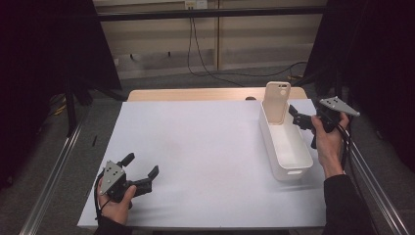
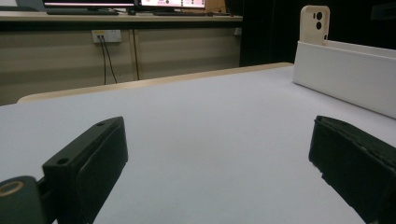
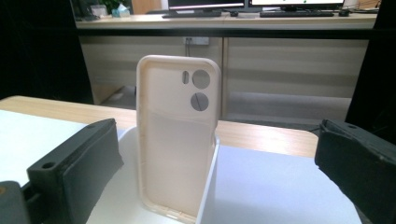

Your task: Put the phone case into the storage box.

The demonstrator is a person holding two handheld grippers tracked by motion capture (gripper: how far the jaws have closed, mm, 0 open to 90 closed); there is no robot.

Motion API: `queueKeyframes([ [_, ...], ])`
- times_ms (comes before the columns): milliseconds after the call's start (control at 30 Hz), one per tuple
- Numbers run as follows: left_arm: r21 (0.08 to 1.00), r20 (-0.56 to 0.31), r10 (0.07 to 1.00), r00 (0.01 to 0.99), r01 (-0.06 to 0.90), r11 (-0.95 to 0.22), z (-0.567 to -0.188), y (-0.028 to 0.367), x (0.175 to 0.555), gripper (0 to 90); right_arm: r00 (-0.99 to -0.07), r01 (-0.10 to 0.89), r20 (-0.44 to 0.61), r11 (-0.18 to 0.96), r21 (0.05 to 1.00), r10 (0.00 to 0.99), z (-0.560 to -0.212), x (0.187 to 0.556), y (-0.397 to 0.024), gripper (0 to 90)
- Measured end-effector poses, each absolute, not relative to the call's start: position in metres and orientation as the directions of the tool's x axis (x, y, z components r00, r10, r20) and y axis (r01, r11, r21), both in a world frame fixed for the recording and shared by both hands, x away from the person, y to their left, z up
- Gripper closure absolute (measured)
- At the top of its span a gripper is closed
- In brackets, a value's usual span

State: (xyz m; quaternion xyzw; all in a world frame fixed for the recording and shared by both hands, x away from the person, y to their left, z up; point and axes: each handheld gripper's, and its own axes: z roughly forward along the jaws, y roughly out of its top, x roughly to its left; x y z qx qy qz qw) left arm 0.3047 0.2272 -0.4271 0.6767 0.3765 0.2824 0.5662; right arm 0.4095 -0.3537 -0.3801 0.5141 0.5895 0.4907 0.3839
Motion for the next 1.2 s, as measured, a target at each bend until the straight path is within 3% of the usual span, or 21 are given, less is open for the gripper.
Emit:
queueKeyframes([
  [1200, 0.979, -0.053, 0.836, 0.546, 0.195, -0.065, -0.427, 0.228, 0.305, 4.2, -0.244, 0.143, 0.03, 0.005, 0.99, 0.969, -0.376, 0.342, -0.349, 0.0],
])
